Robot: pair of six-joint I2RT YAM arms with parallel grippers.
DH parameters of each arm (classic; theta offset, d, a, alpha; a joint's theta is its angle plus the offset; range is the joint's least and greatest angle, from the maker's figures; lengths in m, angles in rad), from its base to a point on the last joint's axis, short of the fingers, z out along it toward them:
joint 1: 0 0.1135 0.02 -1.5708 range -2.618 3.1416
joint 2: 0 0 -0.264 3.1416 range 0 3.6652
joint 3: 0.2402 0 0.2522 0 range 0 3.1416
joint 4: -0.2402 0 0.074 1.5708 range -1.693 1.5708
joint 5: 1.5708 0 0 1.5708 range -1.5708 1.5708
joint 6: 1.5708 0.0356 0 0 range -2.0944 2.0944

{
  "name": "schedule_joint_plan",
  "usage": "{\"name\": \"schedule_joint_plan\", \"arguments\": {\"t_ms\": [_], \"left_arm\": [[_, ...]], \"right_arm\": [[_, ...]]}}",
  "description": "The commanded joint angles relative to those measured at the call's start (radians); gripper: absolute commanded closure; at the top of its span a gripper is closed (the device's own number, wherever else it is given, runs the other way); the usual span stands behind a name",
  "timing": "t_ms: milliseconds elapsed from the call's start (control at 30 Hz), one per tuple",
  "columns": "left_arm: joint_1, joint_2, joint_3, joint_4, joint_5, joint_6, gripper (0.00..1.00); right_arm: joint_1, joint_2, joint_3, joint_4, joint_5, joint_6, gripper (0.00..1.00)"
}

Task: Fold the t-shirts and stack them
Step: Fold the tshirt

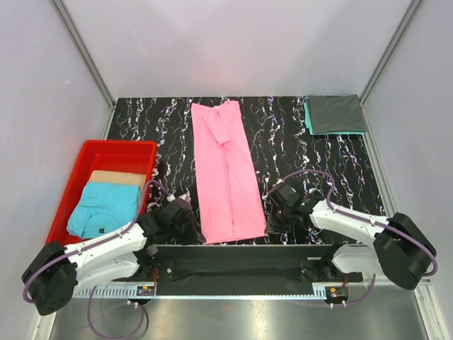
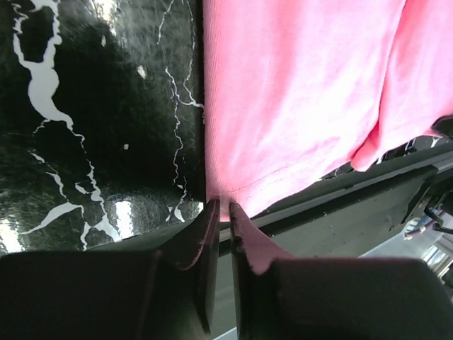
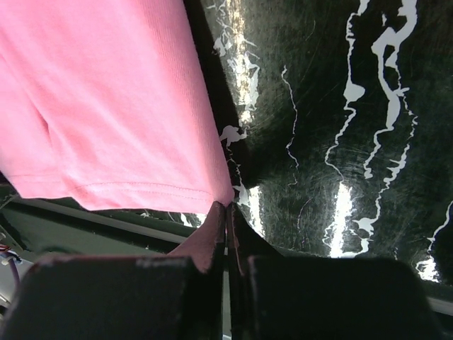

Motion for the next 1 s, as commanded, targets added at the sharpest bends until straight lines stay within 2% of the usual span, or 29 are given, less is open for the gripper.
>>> {"name": "schedule_joint_plan", "arguments": {"t_ms": [0,133,267,467,833,933,967], "left_arm": [[0.001,-0.015,0.018,-0.029,0.001,0.003,0.82],[0.003,-0.066,0.045,-0.114,-0.074,-0.012,0.76],[0.001,-0.083,0.067,-0.151,-0.088,-0.012,0.69],[0.001,-0.069,0.041,-0.060,-0.043,-0.017,0.60],[-0.003,0.002,0.004,0.006,-0.029,-0.026,0.62],[-0.008,0.037,0.001,0.026,-0.025,-0.019,0.66],[-0.008,0.051,-0.001,0.032,-0.025,-0.019,0.71]], "right_arm": [[0.007,-0.040,0.001,-0.027,0.030,0.006,1.00],[0.007,-0.051,-0.003,-0.024,0.027,0.009,1.00],[0.006,-0.046,-0.003,-0.016,0.024,0.009,1.00],[0.007,-0.035,-0.005,-0.004,0.017,0.008,1.00],[0.007,-0.045,-0.005,-0.005,0.017,0.014,1.00],[0.007,-0.045,-0.008,-0.004,0.021,0.016,1.00],[0.007,-0.043,-0.009,-0.005,0.023,0.016,1.00]]}}
